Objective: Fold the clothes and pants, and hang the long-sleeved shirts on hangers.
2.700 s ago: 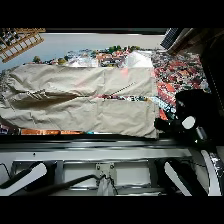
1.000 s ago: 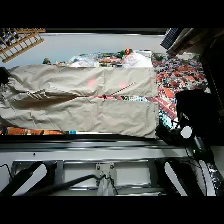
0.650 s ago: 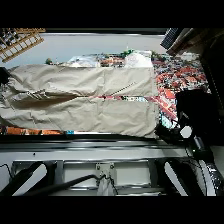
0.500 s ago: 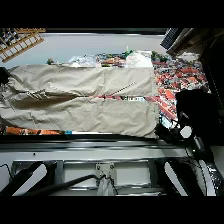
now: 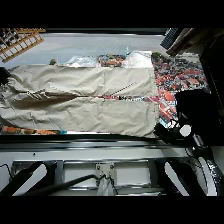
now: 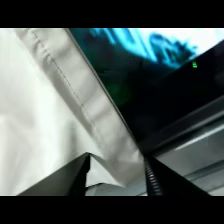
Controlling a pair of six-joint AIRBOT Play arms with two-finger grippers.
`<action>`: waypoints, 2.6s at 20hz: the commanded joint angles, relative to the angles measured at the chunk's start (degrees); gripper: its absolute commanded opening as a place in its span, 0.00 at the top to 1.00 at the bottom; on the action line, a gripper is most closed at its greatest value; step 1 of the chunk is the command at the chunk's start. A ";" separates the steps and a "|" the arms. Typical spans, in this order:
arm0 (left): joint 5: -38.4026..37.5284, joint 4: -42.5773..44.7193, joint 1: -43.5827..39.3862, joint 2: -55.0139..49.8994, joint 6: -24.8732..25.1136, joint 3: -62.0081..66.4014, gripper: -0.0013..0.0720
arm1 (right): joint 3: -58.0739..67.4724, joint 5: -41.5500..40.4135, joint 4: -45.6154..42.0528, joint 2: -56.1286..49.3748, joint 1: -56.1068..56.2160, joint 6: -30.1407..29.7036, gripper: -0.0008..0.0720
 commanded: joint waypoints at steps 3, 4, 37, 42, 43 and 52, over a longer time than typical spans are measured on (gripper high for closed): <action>0.00 0.20 -0.02 -0.02 0.02 -0.02 0.64 | -0.02 -2.71 5.70 -0.83 0.07 -2.36 0.74; -0.04 0.22 -0.02 -0.02 0.02 -0.02 0.64 | 0.24 -2.82 5.88 -0.83 0.07 -3.08 0.86; 17.35 -6.10 32.39 -16.59 18.47 -19.58 0.46 | 14.71 -7.58 -2.05 -0.87 0.04 -19.12 0.96; 19.39 -6.32 31.95 -20.70 18.51 -19.58 0.52 | 14.71 -7.26 -1.77 -0.87 0.04 -19.02 0.96; 19.98 -6.32 31.56 -20.81 18.51 -19.58 0.72 | 14.71 -7.08 -1.70 -0.87 0.04 -18.91 0.96; 19.67 -6.27 31.41 -8.26 18.47 -18.73 0.97 | 14.71 -3.26 -3.21 6.45 0.00 -18.93 0.97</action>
